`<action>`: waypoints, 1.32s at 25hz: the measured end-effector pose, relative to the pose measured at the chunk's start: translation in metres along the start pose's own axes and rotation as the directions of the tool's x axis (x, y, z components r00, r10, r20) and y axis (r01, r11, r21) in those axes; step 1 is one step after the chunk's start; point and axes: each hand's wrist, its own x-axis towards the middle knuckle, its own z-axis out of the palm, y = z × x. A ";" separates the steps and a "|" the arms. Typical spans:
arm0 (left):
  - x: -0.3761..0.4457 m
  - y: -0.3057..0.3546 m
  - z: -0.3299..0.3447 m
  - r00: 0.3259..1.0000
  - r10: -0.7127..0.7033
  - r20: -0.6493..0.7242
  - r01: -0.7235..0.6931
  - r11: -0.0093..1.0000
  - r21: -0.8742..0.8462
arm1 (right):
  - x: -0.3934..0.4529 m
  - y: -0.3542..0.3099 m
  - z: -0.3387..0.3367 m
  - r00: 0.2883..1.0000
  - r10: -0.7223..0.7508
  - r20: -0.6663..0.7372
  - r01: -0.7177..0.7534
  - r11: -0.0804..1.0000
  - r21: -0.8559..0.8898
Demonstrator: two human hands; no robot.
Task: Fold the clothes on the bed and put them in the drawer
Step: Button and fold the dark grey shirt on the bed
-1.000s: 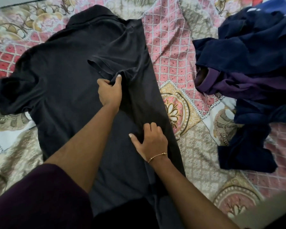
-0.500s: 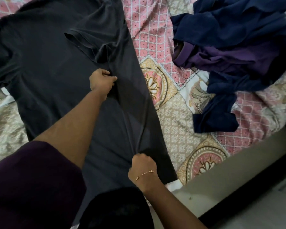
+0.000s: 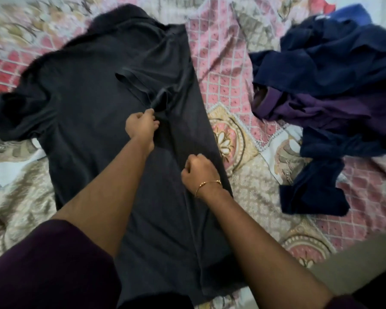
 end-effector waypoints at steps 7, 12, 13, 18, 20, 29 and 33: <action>0.036 0.051 0.011 0.999 -0.026 -0.041 0.021 0.994 -0.104 | 0.118 -0.029 -0.026 0.924 -0.249 -0.289 0.223 0.967 -0.121; 0.068 0.084 0.020 0.985 0.154 -0.073 -0.147 0.985 0.088 | 0.169 -0.051 -0.031 0.908 -0.315 -0.275 0.287 0.948 -0.139; 0.071 0.090 0.021 0.961 0.251 -0.114 -0.233 0.961 0.149 | 0.176 -0.055 -0.033 0.922 -0.304 -0.239 0.277 0.951 -0.141; 0.090 0.089 0.001 0.835 0.546 -0.067 -0.389 0.672 0.630 | 0.182 -0.082 -0.013 0.989 -0.148 -0.030 0.136 0.960 -0.243; 0.099 0.081 -0.015 0.873 0.472 -0.125 -0.300 0.720 0.625 | 0.181 -0.093 -0.008 0.993 -0.099 -0.067 0.079 0.966 -0.246; 0.117 0.075 -0.173 0.622 0.356 -0.698 0.173 0.806 0.565 | 0.173 -0.192 0.026 0.799 -0.601 0.034 0.571 0.739 -0.359; 0.134 0.064 -0.239 0.723 0.158 -0.672 0.203 0.882 0.426 | 0.187 -0.256 0.057 0.739 -0.646 0.191 0.664 0.650 -0.369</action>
